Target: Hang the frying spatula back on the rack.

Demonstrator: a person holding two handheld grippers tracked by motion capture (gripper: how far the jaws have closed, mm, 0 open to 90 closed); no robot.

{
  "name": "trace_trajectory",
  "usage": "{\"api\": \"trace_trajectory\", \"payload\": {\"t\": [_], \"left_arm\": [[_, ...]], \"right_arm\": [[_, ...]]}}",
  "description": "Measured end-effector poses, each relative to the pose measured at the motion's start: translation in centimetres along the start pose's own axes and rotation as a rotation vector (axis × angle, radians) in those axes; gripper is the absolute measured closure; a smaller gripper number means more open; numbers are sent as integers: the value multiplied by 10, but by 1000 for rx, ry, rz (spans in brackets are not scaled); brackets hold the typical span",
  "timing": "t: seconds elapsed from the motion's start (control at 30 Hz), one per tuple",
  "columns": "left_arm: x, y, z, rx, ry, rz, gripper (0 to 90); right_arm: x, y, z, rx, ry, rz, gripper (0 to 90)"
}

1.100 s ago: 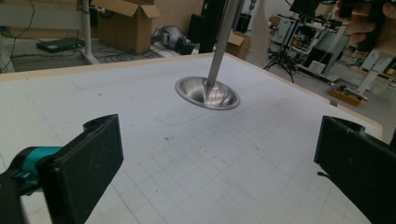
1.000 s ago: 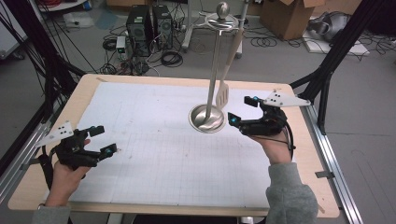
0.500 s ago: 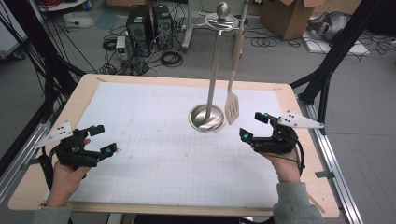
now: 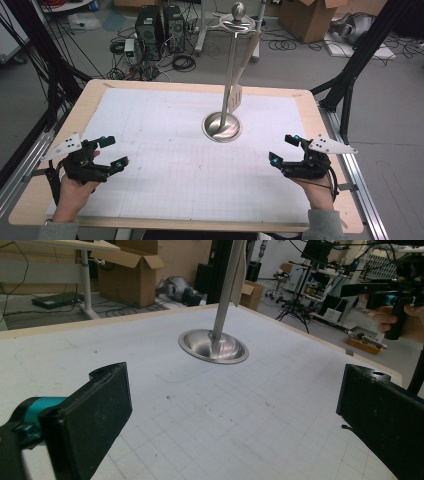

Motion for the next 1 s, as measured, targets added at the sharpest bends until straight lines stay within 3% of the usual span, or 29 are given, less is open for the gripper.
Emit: {"api": "trace_trajectory", "payload": {"t": [0.2,0.43,0.77,1.0], "left_arm": [[-2,-2,-2,16,-18,4,17],[-3,-5,-4,23,-22,-19,18],[-3,-5,-4,22,-15,-7,17],[-2,-5,-5,30,-21,-6,18]], "right_arm": [[-5,9,-14,-5,-15,0,115],[-6,18,-26,-29,5,-6,115],[-10,30,-40,-50,-32,-14,115],[-16,50,-44,-82,-57,-42,115]]}}
Point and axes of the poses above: each handheld gripper's, and its own axes: y roughly backward along the jaws, z roughly out of its top, x roughly to its left, the point moved 4 cm from there along -y, roughly forward along the jaws, and after that the axes turned 3 degrees about x, right-handed, at the moved point
